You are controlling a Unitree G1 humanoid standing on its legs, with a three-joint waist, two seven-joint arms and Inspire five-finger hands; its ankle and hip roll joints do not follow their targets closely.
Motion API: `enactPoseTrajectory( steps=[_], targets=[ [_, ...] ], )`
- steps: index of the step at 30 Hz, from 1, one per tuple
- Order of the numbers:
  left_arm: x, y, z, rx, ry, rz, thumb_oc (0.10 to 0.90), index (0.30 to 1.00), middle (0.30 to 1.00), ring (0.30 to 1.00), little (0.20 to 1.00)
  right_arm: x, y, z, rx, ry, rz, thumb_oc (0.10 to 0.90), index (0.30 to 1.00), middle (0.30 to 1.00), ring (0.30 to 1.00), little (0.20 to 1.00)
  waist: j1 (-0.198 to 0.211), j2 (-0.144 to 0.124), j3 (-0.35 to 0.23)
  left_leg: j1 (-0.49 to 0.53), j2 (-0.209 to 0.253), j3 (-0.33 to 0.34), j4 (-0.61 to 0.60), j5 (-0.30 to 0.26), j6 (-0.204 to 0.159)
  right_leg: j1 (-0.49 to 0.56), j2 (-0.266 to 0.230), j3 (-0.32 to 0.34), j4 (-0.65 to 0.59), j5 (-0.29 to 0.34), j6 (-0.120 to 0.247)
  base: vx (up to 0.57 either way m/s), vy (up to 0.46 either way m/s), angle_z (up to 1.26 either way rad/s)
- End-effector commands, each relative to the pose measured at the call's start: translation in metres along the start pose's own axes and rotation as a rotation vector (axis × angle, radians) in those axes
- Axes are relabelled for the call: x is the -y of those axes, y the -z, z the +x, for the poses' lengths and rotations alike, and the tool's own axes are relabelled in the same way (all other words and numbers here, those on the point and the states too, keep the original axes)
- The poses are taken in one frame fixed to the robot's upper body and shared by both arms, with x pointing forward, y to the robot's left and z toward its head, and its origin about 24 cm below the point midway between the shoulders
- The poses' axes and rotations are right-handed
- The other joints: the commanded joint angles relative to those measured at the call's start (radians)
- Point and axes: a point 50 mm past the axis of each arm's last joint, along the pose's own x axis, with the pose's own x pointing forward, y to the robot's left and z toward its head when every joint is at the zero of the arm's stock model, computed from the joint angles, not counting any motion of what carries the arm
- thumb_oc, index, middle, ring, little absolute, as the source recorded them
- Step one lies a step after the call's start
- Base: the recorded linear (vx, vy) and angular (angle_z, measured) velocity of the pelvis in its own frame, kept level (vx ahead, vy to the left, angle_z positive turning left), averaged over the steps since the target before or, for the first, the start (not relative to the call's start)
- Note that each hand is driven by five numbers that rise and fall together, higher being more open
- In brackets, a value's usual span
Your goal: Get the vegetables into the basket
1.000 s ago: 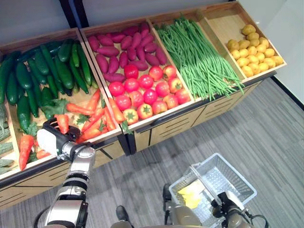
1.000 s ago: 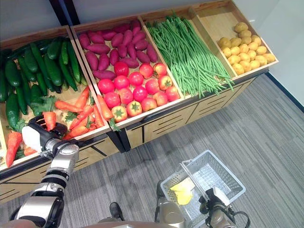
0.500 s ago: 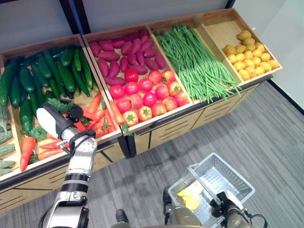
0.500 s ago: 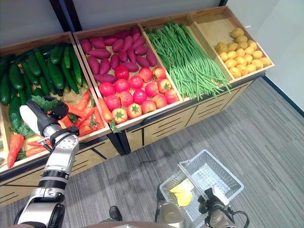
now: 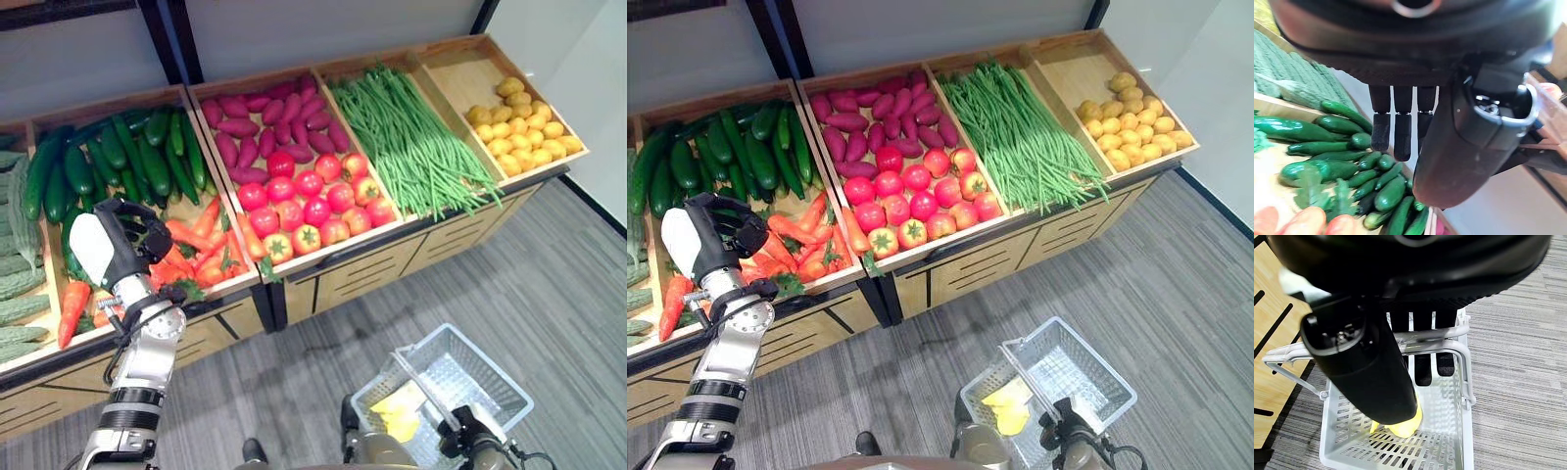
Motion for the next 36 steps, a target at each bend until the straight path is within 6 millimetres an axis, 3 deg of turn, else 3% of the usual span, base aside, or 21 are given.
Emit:
enactPoseTrajectory(
  steps=[1,6,8,9,14,16,19,20,22,29,36],
  targets=[
    [-0.024,-0.042,0.031,0.296,-0.096,0.043,0.400,0.300,0.300,0.300,0.300,0.006,-0.006,0.003,0.030,0.027,0.023,0.400,0.300,0.300,0.300,0.300,-0.010,-0.039,-0.031,0.016,0.021,-0.052,0.001,-0.028,-0.041,0.024,-0.090,0.048,0.008,-0.015,0.130,0.00,0.000,0.00],
    [-0.028,-0.046,0.035,0.395,-0.063,0.156,0.400,0.300,0.300,0.300,0.300,0.006,-0.006,0.002,0.033,0.024,0.030,0.400,0.300,0.300,0.300,0.300,-0.011,-0.036,-0.033,0.020,0.021,-0.051,0.001,-0.030,-0.042,0.026,-0.091,0.050,0.008,-0.016,0.131,0.00,0.000,0.00],
    [-0.035,-0.040,0.038,0.450,0.012,0.276,0.843,0.920,0.920,0.920,0.920,0.008,-0.003,0.002,0.029,0.028,0.039,0.400,0.300,0.300,0.300,0.300,-0.010,-0.028,-0.032,0.023,0.020,-0.049,0.001,-0.031,-0.042,0.027,-0.092,0.052,0.008,-0.015,0.132,0.00,0.000,0.00],
    [-0.035,-0.040,0.038,0.451,0.013,0.277,0.900,1.000,1.000,1.000,1.000,0.008,-0.003,0.002,0.029,0.027,0.039,0.400,0.300,0.300,0.300,0.300,-0.010,-0.029,-0.033,0.023,0.020,-0.049,0.001,-0.031,-0.042,0.027,-0.092,0.052,0.008,-0.015,0.132,0.00,0.000,0.00],
    [-0.059,-0.014,0.050,0.480,0.142,0.544,0.900,1.000,1.000,1.000,1.000,0.015,0.004,0.002,0.018,0.036,0.052,0.400,0.300,0.300,0.300,0.300,-0.007,-0.014,-0.037,0.030,0.016,-0.045,0.001,-0.029,-0.045,0.033,-0.093,0.054,0.008,-0.014,0.136,0.00,0.009,-0.02],
    [-0.069,0.007,0.057,0.433,0.208,0.707,0.900,1.000,1.000,1.000,1.000,0.018,0.007,0.002,0.016,0.039,0.045,0.400,0.300,0.300,0.300,0.300,-0.009,-0.005,-0.036,0.037,0.016,-0.045,0.001,-0.031,-0.046,0.039,-0.093,0.052,0.009,-0.017,0.140,0.00,0.000,0.00],
    [-0.076,0.015,0.062,0.445,0.257,0.831,0.900,1.000,1.000,1.000,1.000,0.018,0.010,0.001,0.012,0.034,0.041,0.400,0.300,0.300,0.300,0.300,-0.010,-0.004,-0.037,0.033,0.013,-0.046,0.001,-0.027,-0.046,0.036,-0.096,0.050,0.008,-0.011,0.140,-0.01,0.006,0.01],
    [-0.081,0.031,0.065,0.411,0.314,0.953,0.900,1.000,1.000,1.000,1.000,0.018,0.011,0.001,0.016,0.027,0.032,0.400,0.300,0.300,0.300,0.300,-0.014,-0.002,-0.038,0.030,0.010,-0.046,0.001,-0.025,-0.045,0.033,-0.099,0.050,0.009,-0.009,0.144,-0.02,0.032,0.02],
    [-0.082,0.041,0.069,0.416,0.401,1.087,0.900,1.000,1.000,1.000,1.000,0.022,0.010,0.001,0.033,0.034,0.024,0.400,0.300,0.300,0.300,0.300,-0.020,0.001,-0.030,0.031,0.005,-0.048,0.001,-0.030,-0.043,0.033,-0.101,0.051,0.011,-0.010,0.148,-0.01,0.042,0.00],
    [-0.070,0.030,0.078,0.502,0.518,1.162,0.900,1.000,1.000,1.000,1.000,0.029,0.004,0.003,0.065,0.043,0.016,0.400,0.300,0.300,0.300,0.300,-0.027,0.000,-0.013,0.011,-0.002,-0.046,0.001,-0.021,-0.039,0.010,-0.107,0.058,0.012,0.004,0.152,-0.01,0.020,0.00],
    [-0.061,0.013,0.090,0.523,0.435,1.125,0.900,1.000,1.000,1.000,1.000,0.032,-0.001,0.005,0.068,0.052,0.019,0.400,0.300,0.300,0.300,0.300,-0.034,0.000,0.004,-0.010,-0.008,-0.047,0.001,-0.018,-0.034,-0.015,-0.111,0.067,0.014,0.013,0.155,-0.01,0.009,0.00]
  ],
)
